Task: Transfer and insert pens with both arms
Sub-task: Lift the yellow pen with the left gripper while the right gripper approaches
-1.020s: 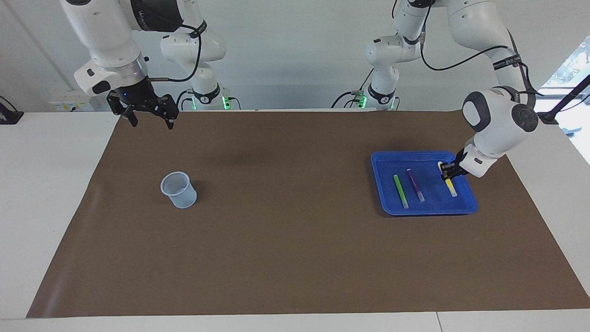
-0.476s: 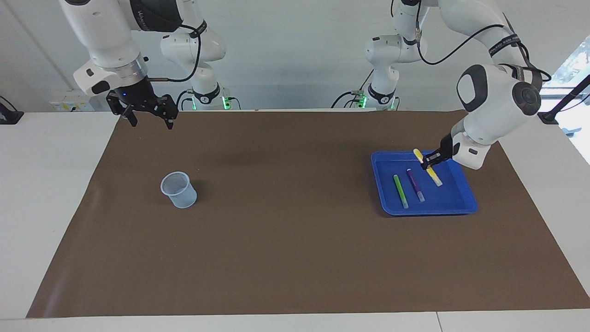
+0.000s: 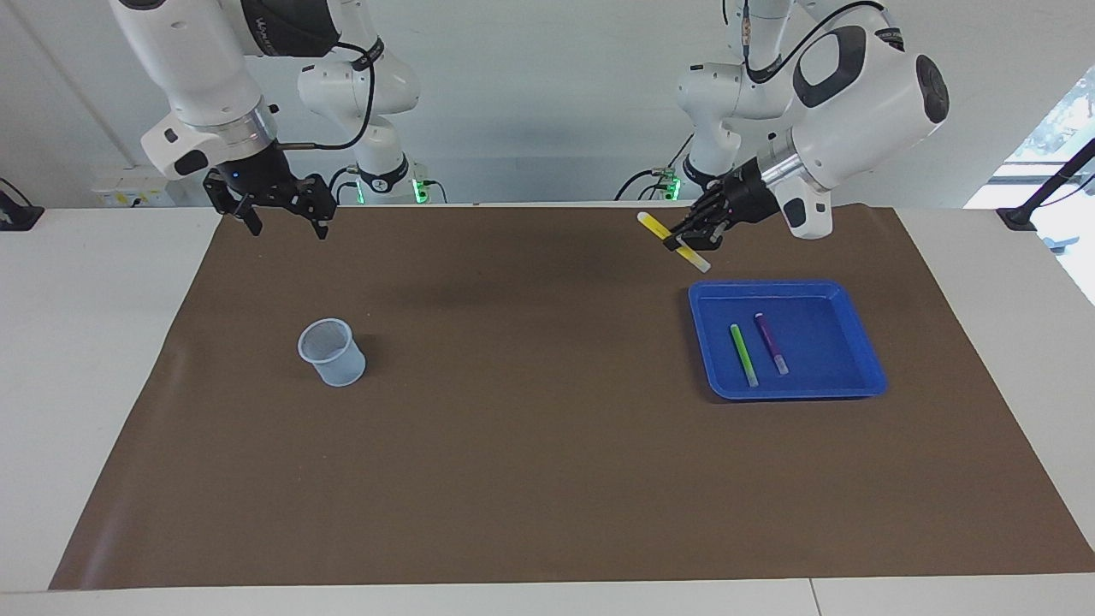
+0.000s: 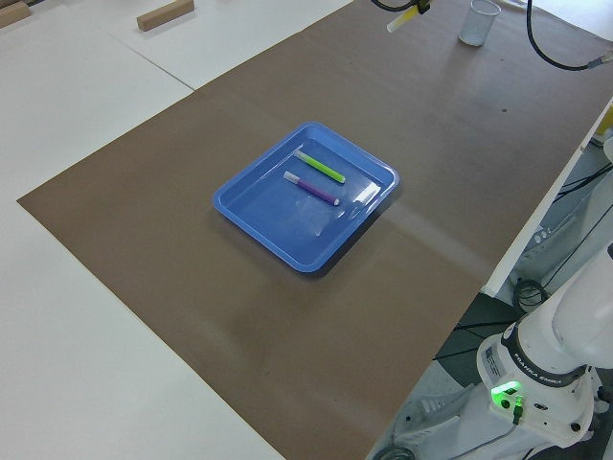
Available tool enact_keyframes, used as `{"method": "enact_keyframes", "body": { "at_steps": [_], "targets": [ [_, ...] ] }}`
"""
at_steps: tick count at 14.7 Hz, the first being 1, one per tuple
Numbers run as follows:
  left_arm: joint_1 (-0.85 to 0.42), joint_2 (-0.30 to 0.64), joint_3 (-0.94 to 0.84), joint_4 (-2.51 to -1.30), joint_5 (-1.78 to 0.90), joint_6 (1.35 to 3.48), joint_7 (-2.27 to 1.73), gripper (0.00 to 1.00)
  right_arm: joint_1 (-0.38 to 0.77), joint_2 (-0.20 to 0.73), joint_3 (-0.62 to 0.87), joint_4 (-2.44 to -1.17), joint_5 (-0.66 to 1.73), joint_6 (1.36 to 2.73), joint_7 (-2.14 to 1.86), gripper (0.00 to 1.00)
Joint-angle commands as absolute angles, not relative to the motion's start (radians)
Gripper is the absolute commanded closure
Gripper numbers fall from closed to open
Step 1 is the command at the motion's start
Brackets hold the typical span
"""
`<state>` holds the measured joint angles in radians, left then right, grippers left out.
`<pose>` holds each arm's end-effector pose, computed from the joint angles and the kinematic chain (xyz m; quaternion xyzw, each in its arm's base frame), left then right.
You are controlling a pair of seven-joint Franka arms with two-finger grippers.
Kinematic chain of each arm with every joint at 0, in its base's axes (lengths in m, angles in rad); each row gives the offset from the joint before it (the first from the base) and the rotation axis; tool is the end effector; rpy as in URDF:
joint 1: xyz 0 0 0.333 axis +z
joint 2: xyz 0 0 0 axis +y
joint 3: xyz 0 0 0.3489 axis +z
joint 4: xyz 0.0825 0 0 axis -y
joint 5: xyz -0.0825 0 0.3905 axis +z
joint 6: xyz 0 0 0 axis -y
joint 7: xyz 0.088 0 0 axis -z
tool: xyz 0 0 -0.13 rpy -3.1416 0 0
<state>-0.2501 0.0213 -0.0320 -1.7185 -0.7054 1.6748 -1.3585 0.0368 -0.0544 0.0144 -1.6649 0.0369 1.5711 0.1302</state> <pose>0.5286 -0.2341 0.5886 0.7812 0.5211 -0.2713 0.2113 0.5387 0.0326 0.6195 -0.9988 0.0399 0.0213 0.0162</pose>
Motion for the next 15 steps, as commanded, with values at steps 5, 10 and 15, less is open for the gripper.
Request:
{"method": "enact_keyframes", "body": {
  "at_steps": [5, 10, 15],
  "targets": [
    [-0.322, -0.142, -0.020, -1.974, -0.987, 1.908, -1.589, 1.00, 0.037, -0.071, 0.089, -1.681, 0.358, 1.574, 0.199, 0.00],
    [-0.449, -0.242, -0.020, -2.144, -1.107, 2.129, -1.592, 1.00, 0.038, -0.069, 0.169, -1.681, 0.523, 1.672, 0.264, 0.00],
    [-0.554, -0.273, -0.020, -2.215, -1.196, 2.316, -1.618, 1.00, 0.038, -0.066, 0.313, -1.703, 0.545, 1.859, 0.385, 0.00]
  ]
}}
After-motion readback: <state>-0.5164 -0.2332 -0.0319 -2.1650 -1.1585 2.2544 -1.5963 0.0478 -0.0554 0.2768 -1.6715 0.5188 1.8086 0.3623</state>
